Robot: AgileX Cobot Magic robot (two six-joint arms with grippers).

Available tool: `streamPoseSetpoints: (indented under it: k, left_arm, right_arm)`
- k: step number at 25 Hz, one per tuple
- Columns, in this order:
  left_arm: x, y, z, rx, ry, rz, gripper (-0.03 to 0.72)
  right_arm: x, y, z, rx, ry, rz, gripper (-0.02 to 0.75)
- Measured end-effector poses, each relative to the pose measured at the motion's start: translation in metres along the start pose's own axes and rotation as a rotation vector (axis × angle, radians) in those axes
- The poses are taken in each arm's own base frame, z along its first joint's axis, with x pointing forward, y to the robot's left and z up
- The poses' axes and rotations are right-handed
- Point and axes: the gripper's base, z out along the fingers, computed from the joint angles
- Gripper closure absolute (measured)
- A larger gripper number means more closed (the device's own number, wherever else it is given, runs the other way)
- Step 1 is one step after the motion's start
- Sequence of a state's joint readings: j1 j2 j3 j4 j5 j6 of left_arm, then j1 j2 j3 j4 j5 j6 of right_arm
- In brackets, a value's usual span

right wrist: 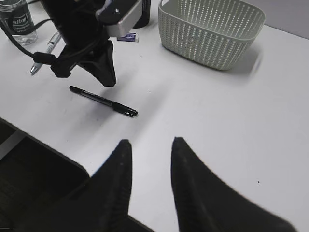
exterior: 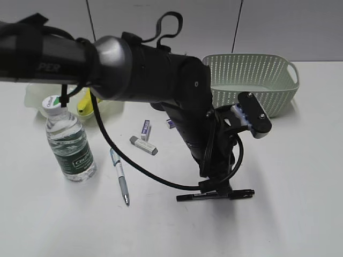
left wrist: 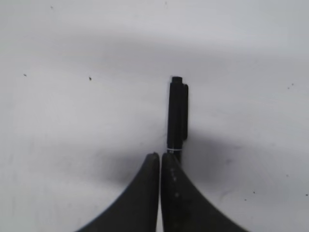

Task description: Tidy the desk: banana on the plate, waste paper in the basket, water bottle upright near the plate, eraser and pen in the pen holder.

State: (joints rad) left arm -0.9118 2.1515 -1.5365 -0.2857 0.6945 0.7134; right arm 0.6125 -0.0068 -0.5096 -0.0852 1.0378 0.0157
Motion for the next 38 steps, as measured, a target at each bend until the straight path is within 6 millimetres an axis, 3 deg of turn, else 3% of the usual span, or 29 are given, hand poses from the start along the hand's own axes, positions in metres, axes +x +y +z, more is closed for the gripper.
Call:
streamPoseSetpoints:
  k: [4,5,8,11,14,19,22,25,28,34,36,38]
  left_arm:
    - [0.0,0.001,-0.008,0.005,0.003,-0.002,0.659]
    - [0.002,0.0,-0.006,0.016,0.022,0.0,0.618]
    - [0.01,0.0,0.007,0.036,0.08,0.013,0.399]
    - [0.016,0.0,0.021,0.035,0.122,0.037,0.308]
    - [0.017,0.002,0.03,0.029,0.135,0.047,0.367]
    - [0.016,0.005,0.032,0.002,0.12,0.061,0.623]
    - [0.015,0.005,0.029,0.004,0.12,0.056,0.623]
    - [0.008,0.005,0.01,-0.014,0.087,0.007,0.623]
    - [-0.003,0.014,-0.032,-0.065,-0.013,-0.104,0.623]
    - [0.002,0.059,-0.12,-0.172,-0.287,-0.357,0.623]
    - [0.012,0.084,-0.151,-0.259,-0.419,-0.45,0.623]
    - [0.015,0.093,-0.157,-0.293,-0.462,-0.479,0.623]
  right_arm:
    - [0.0,0.0,0.0,0.0,0.0,0.0,0.5]
    - [0.0,0.0,0.0,0.0,0.0,0.0,0.5]
    - [0.0,0.0,0.0,0.0,0.0,0.0,0.5]
    - [0.0,0.0,0.0,0.0,0.0,0.0,0.5]
    - [0.0,0.0,0.0,0.0,0.0,0.0,0.5]
    - [0.0,0.0,0.0,0.0,0.0,0.0,0.5]
    - [0.0,0.0,0.0,0.0,0.0,0.0,0.5]
    - [0.0,0.0,0.0,0.0,0.0,0.0,0.5]
    - [0.0,0.0,0.0,0.0,0.0,0.0,0.5]
    - [0.0,0.0,0.0,0.0,0.0,0.0,0.5]
    - [0.0,0.0,0.0,0.0,0.0,0.0,0.5]
    - [0.0,0.0,0.0,0.0,0.0,0.0,0.5]
